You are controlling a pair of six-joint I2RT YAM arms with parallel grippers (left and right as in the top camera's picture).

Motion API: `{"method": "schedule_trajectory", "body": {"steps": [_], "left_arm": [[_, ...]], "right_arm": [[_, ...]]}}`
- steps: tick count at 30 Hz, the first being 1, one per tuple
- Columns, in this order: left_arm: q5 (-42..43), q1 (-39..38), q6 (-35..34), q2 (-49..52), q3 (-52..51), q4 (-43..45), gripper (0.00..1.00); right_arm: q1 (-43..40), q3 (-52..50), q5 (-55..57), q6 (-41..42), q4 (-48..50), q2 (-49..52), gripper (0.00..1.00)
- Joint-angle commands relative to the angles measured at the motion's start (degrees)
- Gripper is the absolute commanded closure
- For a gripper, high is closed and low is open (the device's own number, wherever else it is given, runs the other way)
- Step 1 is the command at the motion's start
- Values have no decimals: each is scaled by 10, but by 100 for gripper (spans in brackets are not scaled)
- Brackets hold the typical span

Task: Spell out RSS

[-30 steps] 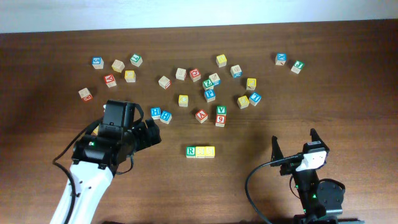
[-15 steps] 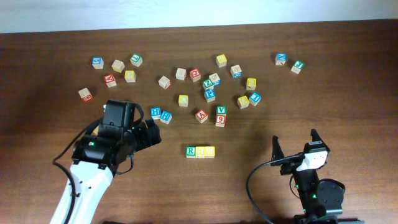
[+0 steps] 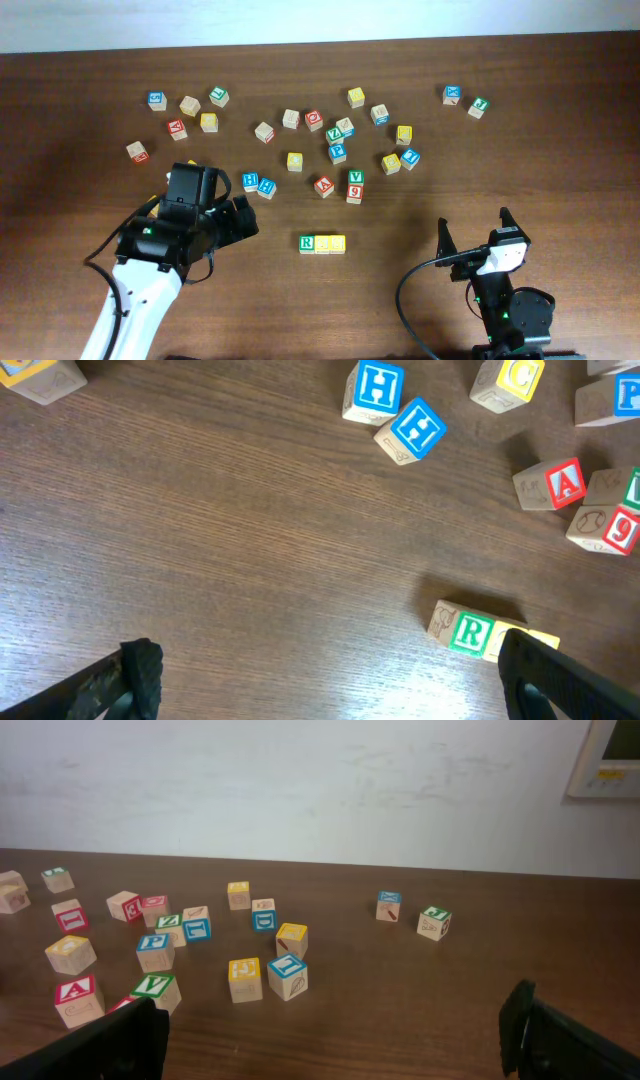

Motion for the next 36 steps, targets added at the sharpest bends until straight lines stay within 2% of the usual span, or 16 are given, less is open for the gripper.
{"method": "schedule_trajectory", "body": {"steps": [1, 3, 4, 8, 10, 14, 16, 19, 27, 32, 33, 36], "left_arm": [[12, 22, 71, -28, 0, 22, 1], [77, 62, 172, -61, -20, 54, 1], [103, 83, 201, -88, -37, 63, 1], [104, 115, 212, -205, -108, 99, 1], [128, 121, 256, -283, -170, 146, 1], [144, 134, 262, -475, -264, 149, 1], [144, 134, 262, -529, -284, 153, 1], [142, 134, 262, -560, -327, 197, 1], [137, 134, 262, -672, -457, 403, 1], [107, 134, 262, -675, -514, 527, 1], [86, 134, 262, -675, -544, 586, 1], [25, 137, 262, -675, -545, 573, 1]], "right_arm": [[-5, -3, 9, 8, -3, -5, 2], [-5, -3, 9, 8, -3, -5, 2], [-5, -3, 9, 8, -3, -5, 2], [-5, -3, 9, 8, -3, -5, 2], [-5, -3, 9, 8, -3, -5, 2], [-5, -3, 9, 8, -3, -5, 2], [-5, -3, 9, 8, -3, -5, 2], [-5, -3, 9, 8, -3, -5, 2], [-5, -3, 9, 8, -3, -5, 2], [-5, -3, 9, 8, -3, -5, 2], [-5, -3, 9, 8, -3, -5, 2], [-5, -3, 9, 8, -3, -5, 2]]}}
